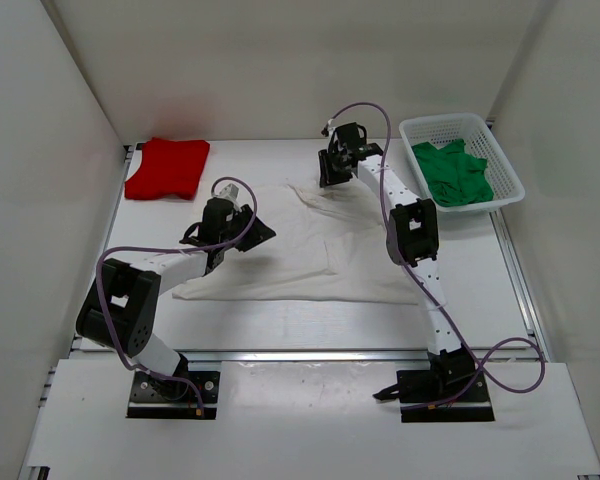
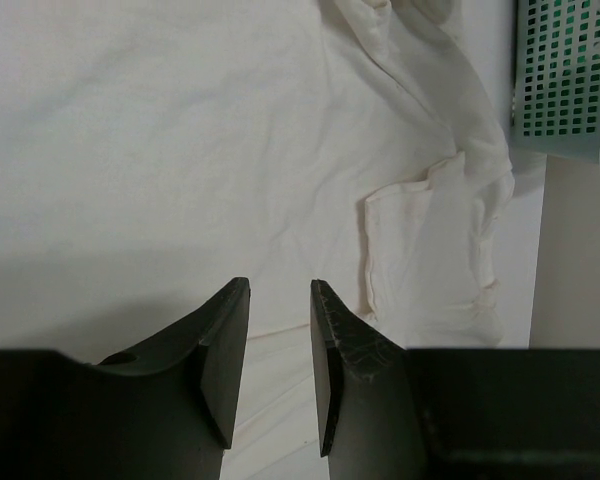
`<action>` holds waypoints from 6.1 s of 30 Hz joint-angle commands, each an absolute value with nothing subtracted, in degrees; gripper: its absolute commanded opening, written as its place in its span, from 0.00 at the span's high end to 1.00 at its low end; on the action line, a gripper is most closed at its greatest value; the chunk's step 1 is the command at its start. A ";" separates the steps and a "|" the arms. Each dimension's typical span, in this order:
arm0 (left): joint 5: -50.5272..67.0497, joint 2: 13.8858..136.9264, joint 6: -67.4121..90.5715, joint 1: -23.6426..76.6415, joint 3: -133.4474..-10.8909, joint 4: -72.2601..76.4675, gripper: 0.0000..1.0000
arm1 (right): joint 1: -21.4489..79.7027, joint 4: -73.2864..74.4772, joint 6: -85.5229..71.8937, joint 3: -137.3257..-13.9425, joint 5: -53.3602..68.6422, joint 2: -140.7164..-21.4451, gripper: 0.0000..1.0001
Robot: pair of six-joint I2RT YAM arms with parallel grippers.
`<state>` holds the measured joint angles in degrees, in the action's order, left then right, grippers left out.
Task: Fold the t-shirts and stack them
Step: Grap the side of the flattened tshirt furthest away from the robot with both arms, then fold the other side of the tshirt into a rectangle
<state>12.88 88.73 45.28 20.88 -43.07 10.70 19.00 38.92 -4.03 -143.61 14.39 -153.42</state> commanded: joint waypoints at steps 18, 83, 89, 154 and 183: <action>8.71 92.19 42.72 17.59 -52.89 4.59 0.58 | 16.62 39.55 -3.43 -146.16 10.11 -144.93 0.96; -8.61 145.02 27.07 0.26 -130.44 -39.81 0.46 | 4.22 32.52 -11.69 -146.60 22.32 -151.00 0.97; -7.56 145.10 25.93 0.09 -130.60 -40.34 0.55 | 4.13 33.66 -11.69 -146.69 22.15 -148.71 0.97; 18.90 85.70 39.28 -13.44 -47.92 -9.06 1.00 | 0.98 15.57 -26.44 -30.62 13.08 -59.07 0.95; 10.81 68.12 42.80 13.45 -32.71 1.14 0.65 | 14.15 16.70 -18.98 -51.01 2.54 -79.30 1.00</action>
<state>10.59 69.93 43.79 13.28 -34.98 1.26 13.89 14.35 -19.64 -53.15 5.08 -84.47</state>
